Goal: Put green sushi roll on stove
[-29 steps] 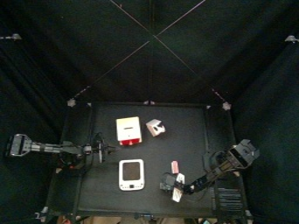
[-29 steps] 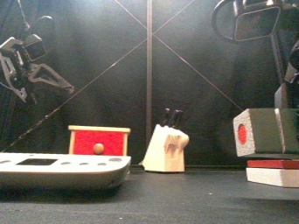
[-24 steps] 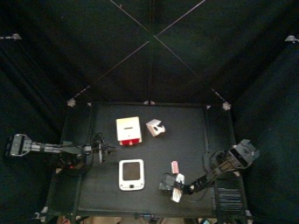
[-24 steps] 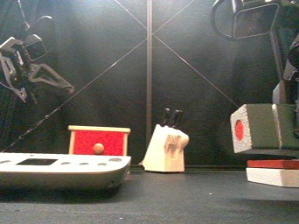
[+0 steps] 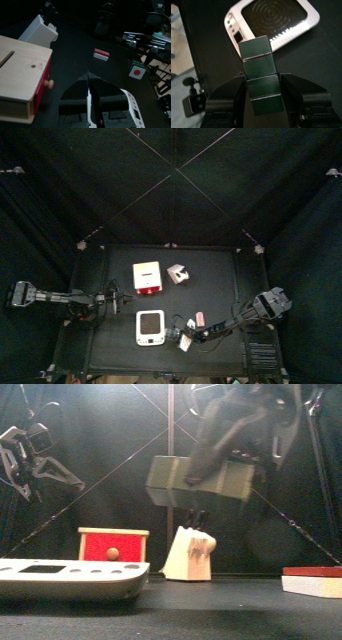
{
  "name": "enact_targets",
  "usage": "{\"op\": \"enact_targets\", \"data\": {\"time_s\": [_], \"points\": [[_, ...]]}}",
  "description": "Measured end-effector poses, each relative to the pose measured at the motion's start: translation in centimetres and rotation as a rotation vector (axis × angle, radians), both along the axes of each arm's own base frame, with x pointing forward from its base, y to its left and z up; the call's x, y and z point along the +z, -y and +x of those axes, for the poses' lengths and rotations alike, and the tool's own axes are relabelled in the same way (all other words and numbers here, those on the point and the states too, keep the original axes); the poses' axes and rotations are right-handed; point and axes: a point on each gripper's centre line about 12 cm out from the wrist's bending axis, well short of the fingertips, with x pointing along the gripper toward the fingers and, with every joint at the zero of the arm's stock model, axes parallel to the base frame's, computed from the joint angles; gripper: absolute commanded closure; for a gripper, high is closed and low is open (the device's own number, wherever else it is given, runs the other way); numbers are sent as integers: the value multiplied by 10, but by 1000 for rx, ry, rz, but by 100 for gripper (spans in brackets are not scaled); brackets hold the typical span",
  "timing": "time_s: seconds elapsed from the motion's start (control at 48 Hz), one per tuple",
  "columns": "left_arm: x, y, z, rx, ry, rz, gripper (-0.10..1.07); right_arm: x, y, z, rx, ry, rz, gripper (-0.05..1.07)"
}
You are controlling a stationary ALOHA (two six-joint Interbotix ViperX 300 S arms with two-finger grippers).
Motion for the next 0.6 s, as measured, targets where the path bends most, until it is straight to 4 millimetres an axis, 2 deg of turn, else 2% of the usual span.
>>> {"op": "enact_targets", "data": {"time_s": [0.229, 0.604], "points": [[-3, 0, -2, 0, -8, -1, 58, -8, 18, 47, -40, 29, 35, 43], [-3, 0, -2, -2, -8, -1, 58, -14, 39, 87, -76, 62, 16, 43]]}}
